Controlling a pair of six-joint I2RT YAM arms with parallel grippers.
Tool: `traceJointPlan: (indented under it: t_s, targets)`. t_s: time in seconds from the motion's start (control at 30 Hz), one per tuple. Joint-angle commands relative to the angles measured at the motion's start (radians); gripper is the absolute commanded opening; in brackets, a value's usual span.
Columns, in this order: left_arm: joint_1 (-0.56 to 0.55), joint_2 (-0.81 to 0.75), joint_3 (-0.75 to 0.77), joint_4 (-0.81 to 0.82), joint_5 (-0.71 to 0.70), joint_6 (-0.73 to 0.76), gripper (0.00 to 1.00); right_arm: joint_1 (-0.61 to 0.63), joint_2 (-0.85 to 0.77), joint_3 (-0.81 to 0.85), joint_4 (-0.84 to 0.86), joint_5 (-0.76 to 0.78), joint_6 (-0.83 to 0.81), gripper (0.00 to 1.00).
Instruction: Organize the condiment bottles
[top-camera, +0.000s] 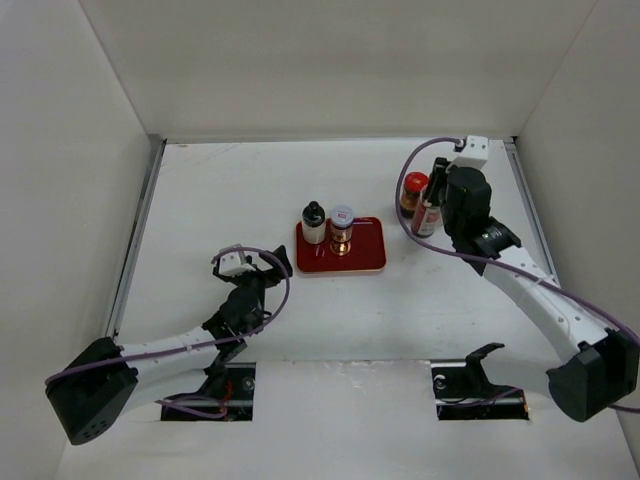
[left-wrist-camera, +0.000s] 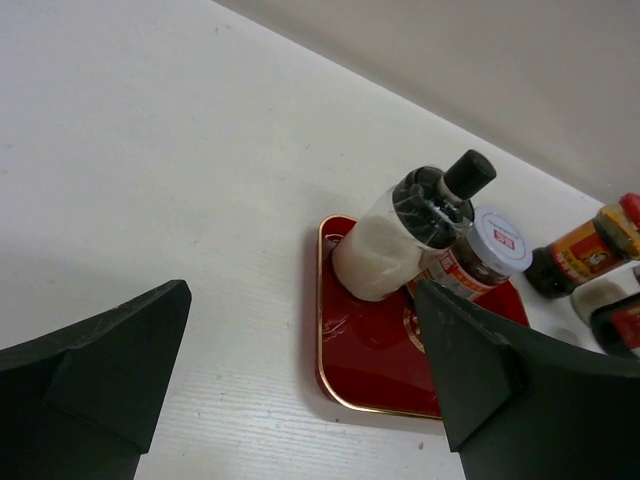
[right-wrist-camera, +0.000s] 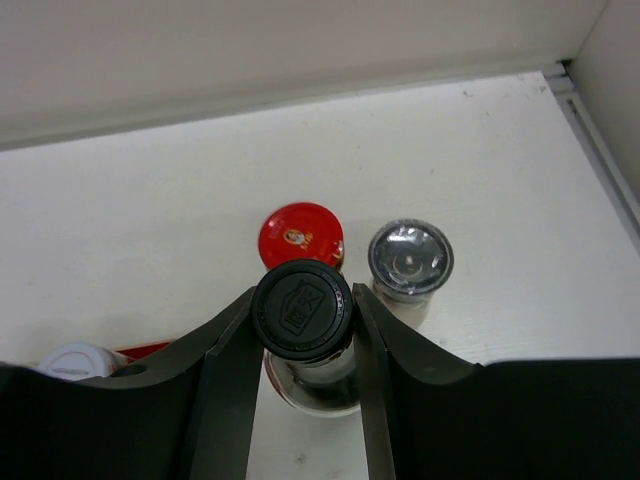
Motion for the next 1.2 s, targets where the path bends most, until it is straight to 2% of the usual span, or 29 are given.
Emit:
traceJointPlan:
  t_s: [0.0, 0.27, 0.53, 0.83, 1.17]
  targets:
    - [0.015, 0.03, -0.012, 0.084, -0.001, -0.03, 0.99, 0.056, -0.066, 0.146, 0.127, 0.004, -0.017, 0.22]
    - [0.023, 0.043, -0.019, 0.11, -0.001, -0.036, 1.0, 0.123, 0.006, 0.176, 0.175, -0.024, -0.004, 0.22]
    - [0.033, 0.062, -0.014, 0.11, 0.008, -0.033, 1.0, 0.195, 0.124, 0.18, 0.296, -0.025, -0.002, 0.21]
    - [0.039, 0.056, -0.017, 0.107, 0.008, -0.027, 1.0, 0.226, 0.205, 0.211, 0.336, -0.016, -0.031, 0.21]
    - [0.041, 0.05, -0.019, 0.103, 0.01, -0.027, 1.0, 0.254, 0.262, 0.144, 0.389, 0.008, -0.03, 0.25]
